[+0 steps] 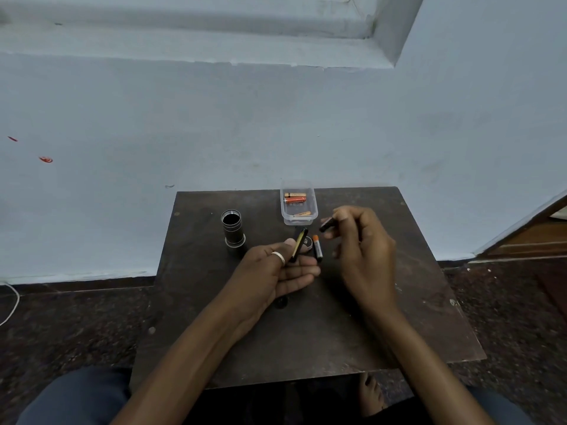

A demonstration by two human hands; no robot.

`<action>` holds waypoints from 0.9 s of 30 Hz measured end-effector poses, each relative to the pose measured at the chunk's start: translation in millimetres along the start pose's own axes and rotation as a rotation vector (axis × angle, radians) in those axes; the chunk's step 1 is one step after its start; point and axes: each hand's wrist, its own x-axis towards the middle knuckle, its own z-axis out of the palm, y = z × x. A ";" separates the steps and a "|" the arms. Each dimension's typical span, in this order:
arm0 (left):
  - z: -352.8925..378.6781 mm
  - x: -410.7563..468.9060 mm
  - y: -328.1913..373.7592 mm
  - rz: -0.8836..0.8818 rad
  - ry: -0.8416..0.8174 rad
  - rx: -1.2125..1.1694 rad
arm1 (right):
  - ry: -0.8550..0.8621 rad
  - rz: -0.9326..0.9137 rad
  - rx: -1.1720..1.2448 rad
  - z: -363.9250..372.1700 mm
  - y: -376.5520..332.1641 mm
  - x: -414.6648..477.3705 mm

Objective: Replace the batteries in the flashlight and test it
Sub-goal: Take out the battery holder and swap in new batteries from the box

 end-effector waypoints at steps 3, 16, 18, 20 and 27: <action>-2.7 1.1 2.5 -0.005 0.018 -0.034 | -0.016 0.051 -0.158 -9.8 13.5 8.0; -4.1 1.6 -2.0 -0.014 -0.028 -0.034 | -0.120 -0.040 -0.523 -1.5 37.0 6.2; -4.7 1.8 -3.3 -0.014 -0.028 -0.023 | -0.118 0.002 -0.464 -1.0 35.0 7.0; -5.3 1.7 -4.8 -0.013 -0.024 -0.009 | -0.112 0.065 -0.380 -0.2 34.0 7.6; -3.6 2.5 -2.1 0.005 0.006 -0.039 | -0.146 -0.007 -0.154 -7.1 6.0 3.9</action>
